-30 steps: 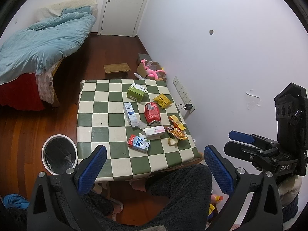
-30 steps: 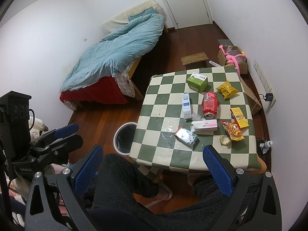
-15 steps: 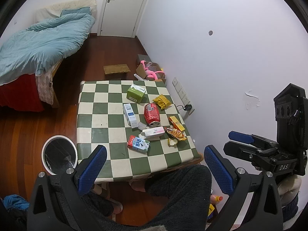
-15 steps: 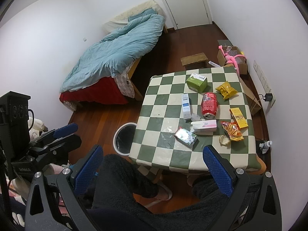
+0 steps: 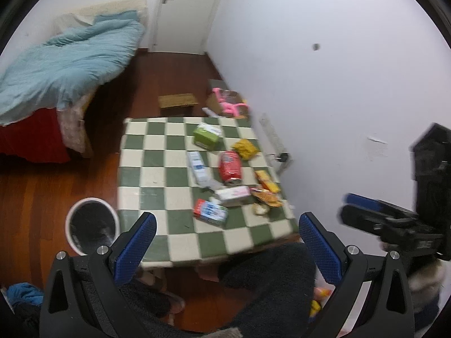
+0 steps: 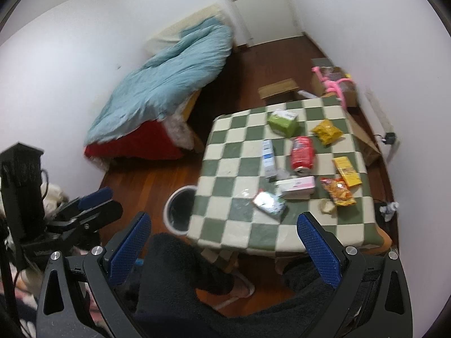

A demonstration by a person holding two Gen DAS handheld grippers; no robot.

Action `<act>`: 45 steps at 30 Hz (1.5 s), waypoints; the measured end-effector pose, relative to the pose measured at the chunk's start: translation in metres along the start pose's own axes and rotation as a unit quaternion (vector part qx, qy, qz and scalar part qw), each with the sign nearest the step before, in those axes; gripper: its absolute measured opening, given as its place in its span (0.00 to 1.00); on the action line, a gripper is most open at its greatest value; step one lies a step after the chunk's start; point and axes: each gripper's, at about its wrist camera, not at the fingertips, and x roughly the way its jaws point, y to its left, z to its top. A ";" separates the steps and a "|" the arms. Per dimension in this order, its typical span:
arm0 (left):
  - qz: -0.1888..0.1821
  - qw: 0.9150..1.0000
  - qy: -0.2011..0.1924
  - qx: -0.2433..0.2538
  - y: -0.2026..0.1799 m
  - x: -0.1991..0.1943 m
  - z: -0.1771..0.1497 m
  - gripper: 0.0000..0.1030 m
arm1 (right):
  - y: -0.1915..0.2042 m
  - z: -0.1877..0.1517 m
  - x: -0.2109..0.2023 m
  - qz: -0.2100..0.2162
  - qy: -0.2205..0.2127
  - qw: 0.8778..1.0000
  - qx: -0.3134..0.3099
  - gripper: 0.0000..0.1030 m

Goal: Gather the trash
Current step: 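Grasp the Perfectlands milk carton with left tool while right tool grasps orange chip bag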

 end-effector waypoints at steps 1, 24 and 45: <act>0.021 1.000 0.001 0.000 0.001 0.009 0.002 1.00 | -0.008 0.001 0.003 -0.015 -0.006 1.000 0.010 1.00; 0.027 0.927 0.281 -0.246 0.060 0.360 -0.050 0.78 | -0.264 0.014 0.265 -0.199 0.158 0.951 0.177 0.96; 0.118 0.936 0.299 -0.143 0.087 0.337 -0.062 0.60 | -0.257 -0.004 0.298 -0.160 0.199 0.953 0.162 0.31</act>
